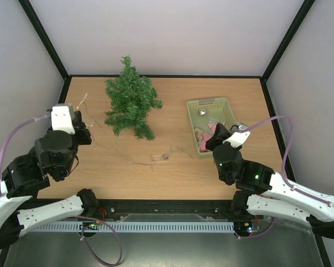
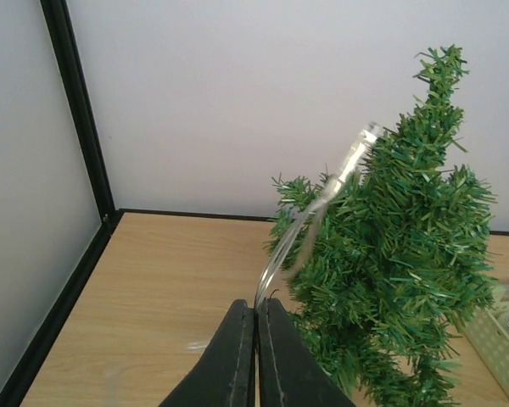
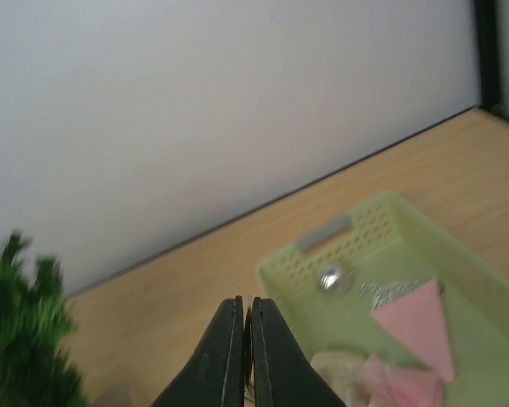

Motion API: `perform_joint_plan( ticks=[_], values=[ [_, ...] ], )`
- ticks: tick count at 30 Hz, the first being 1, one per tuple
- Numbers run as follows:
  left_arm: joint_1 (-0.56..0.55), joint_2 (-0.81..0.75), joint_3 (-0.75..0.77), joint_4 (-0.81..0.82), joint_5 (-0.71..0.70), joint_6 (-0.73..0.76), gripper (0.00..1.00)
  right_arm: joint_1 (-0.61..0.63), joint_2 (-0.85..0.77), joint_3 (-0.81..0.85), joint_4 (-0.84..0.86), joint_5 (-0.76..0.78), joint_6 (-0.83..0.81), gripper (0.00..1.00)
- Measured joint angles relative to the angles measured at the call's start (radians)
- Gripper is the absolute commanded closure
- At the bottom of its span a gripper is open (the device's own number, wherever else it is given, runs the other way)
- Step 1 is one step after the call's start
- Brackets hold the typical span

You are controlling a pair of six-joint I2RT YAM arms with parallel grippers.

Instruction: Decorate the small christmas tree

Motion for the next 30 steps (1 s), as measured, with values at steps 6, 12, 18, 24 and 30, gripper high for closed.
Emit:
perform_joint_plan(
  ticks=[6,12,18,24,30],
  values=[
    [0.0,0.002,-0.029,0.008,0.05,-0.035,0.98,0.0,-0.013,-0.145,0.185,-0.217,-0.093,0.98],
    [0.0,0.004,-0.067,0.007,0.072,-0.059,0.98,0.0,0.062,-0.147,0.27,-0.435,-0.161,0.98],
    [0.0,-0.008,-0.066,0.04,0.062,-0.044,0.98,0.0,0.235,-0.091,0.285,-0.619,-0.226,0.76],
    [0.0,-0.022,-0.059,0.066,0.086,-0.037,0.98,0.0,0.347,-0.012,0.226,-0.694,-0.266,0.6],
    [0.0,-0.048,-0.049,0.077,0.127,-0.055,0.98,0.0,0.336,0.018,0.23,-0.745,-0.313,0.57]
  ],
)
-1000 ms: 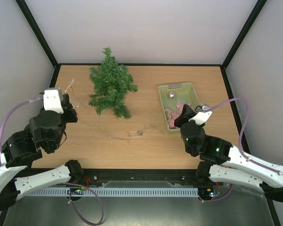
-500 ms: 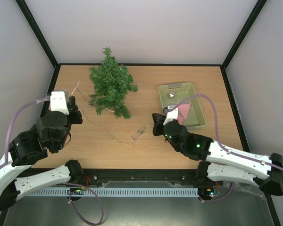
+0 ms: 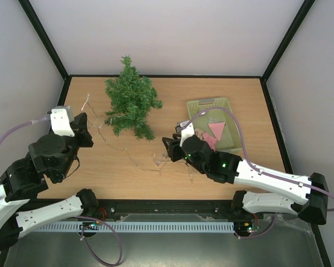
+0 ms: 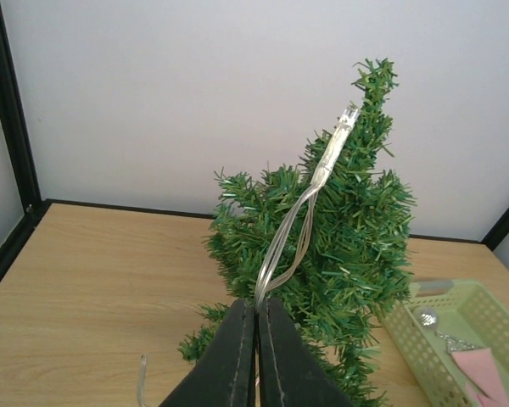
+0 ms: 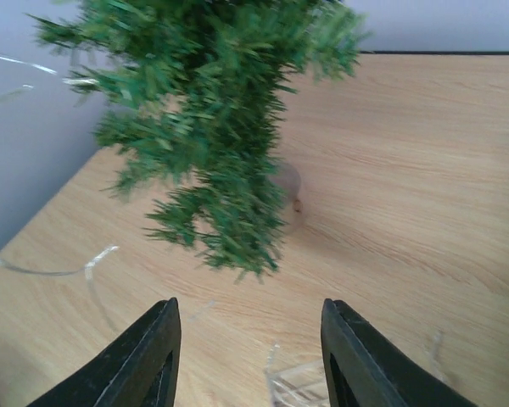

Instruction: Decorate the small christmas tree

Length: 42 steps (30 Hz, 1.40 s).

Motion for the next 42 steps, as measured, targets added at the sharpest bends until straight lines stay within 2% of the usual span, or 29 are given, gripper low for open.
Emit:
perform_joint_plan(
  ticks=[6,11,18,29,32,34,37,42],
  values=[
    [0.0,-0.01,0.002,0.011,0.051,-0.026,0.98,0.0,-0.002,0.002,0.199,-0.163,-0.078,0.61],
    [0.0,-0.011,0.002,0.021,0.092,-0.054,0.98,0.044,0.117,0.057,0.408,-0.271,-0.154,0.63],
    [0.0,-0.03,0.0,0.037,0.143,-0.099,0.98,0.146,0.341,0.153,0.612,-0.297,-0.266,0.63],
    [0.0,-0.052,-0.014,0.055,0.198,-0.146,0.98,0.15,0.526,0.294,0.749,-0.315,-0.312,0.64],
    [0.0,-0.052,-0.014,0.057,0.205,-0.15,0.98,0.15,0.554,0.312,0.76,-0.315,-0.314,0.68],
    [0.0,-0.053,-0.014,0.058,0.208,-0.152,0.98,0.15,0.564,0.314,0.762,-0.314,-0.314,0.74],
    [0.0,-0.053,-0.014,0.059,0.209,-0.153,0.98,0.15,0.568,0.314,0.763,-0.304,-0.319,0.96],
    [0.0,-0.055,-0.014,0.06,0.206,-0.152,0.98,0.151,0.542,0.285,0.763,-0.24,-0.311,0.98]
  ],
)
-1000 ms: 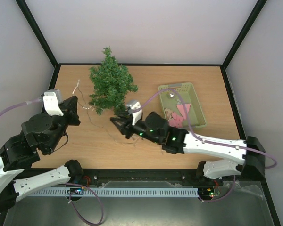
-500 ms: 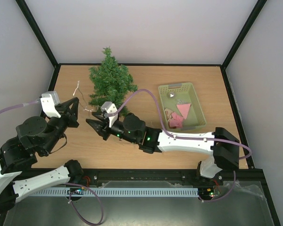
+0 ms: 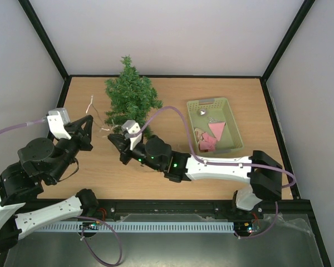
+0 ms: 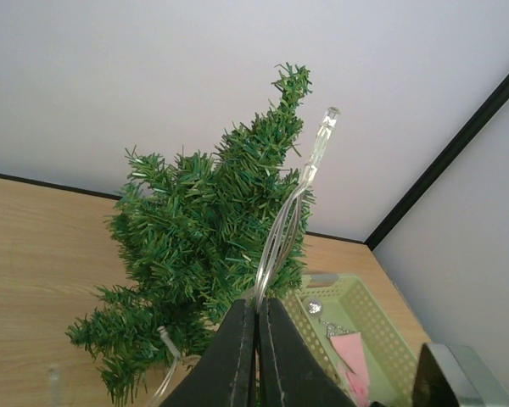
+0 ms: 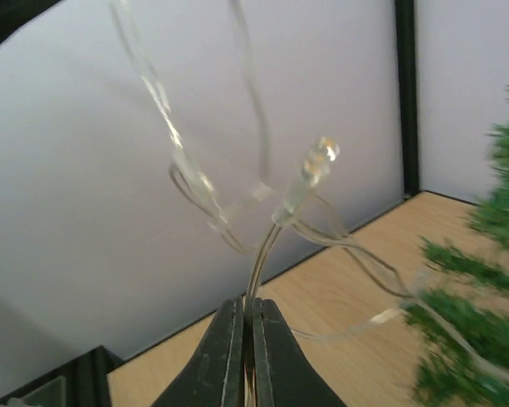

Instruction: Decorate the small christmas tree

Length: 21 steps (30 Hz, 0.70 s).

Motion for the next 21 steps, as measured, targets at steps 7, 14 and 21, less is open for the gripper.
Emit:
perform_joint_plan(
  ticks=[7,14,21],
  values=[
    [0.0,-0.002,-0.005,-0.015,-0.045,0.003,0.98,0.0,-0.19,-0.149,-0.053,0.133,0.002,0.98],
    [0.0,0.013,-0.008,-0.035,-0.069,-0.001,0.98,0.0,-0.35,-0.19,-0.173,0.255,0.002,0.98],
    [0.0,0.017,-0.058,-0.026,-0.036,-0.022,0.98,0.0,-0.529,-0.148,-0.341,0.4,-0.007,0.98]
  ],
)
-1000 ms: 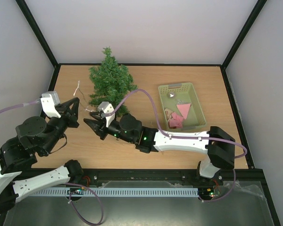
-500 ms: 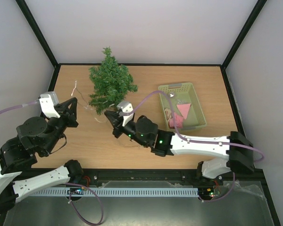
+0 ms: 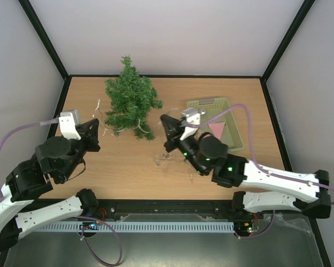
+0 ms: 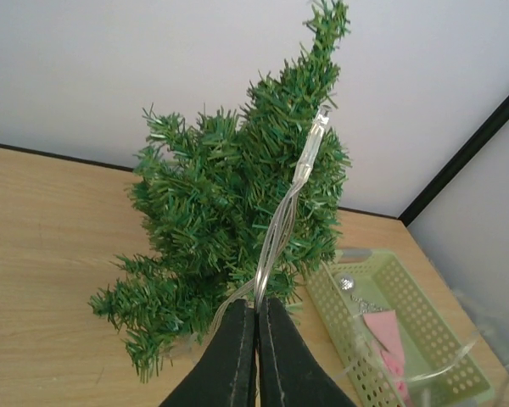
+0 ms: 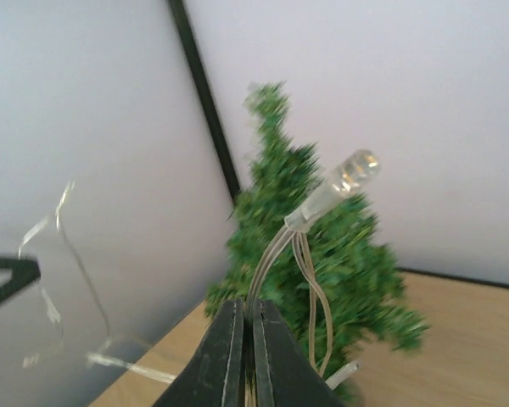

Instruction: Decorate the small christmas tree

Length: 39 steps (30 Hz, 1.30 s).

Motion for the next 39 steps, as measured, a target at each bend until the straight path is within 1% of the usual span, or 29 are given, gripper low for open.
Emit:
perform_joint_plan(
  ticks=[4,10,15,20,25,29,32,35,39],
  values=[
    [0.0,0.01,-0.02,0.0,0.016,-0.014,0.98,-0.003,-0.105,0.012,-0.026,0.069,-0.033,0.98],
    [0.0,0.02,-0.025,0.021,0.018,-0.016,0.98,-0.005,-0.138,0.072,-0.01,0.084,-0.105,0.98],
    [0.0,0.094,-0.005,0.042,-0.027,-0.006,0.98,-0.005,-0.072,0.153,0.011,0.126,-0.198,0.98],
    [0.003,0.2,0.095,0.047,-0.091,0.008,0.98,-0.021,0.006,0.24,0.051,0.156,-0.294,0.98],
    [0.045,0.266,0.204,0.085,-0.138,0.063,0.98,-0.076,0.064,0.318,0.105,0.154,-0.357,0.98],
    [0.116,0.318,0.288,0.142,-0.13,0.119,0.98,-0.135,0.122,0.4,0.139,0.155,-0.388,0.98],
    [0.208,0.38,0.36,0.174,-0.079,0.15,0.98,-0.154,0.165,0.457,0.158,0.152,-0.416,0.98],
    [0.33,0.453,0.427,0.198,0.022,0.159,0.98,-0.17,0.201,0.499,0.18,0.15,-0.445,0.98],
    [0.476,0.555,0.491,0.211,0.195,0.142,0.98,-0.219,0.25,0.553,0.2,0.142,-0.469,0.98]
  ],
)
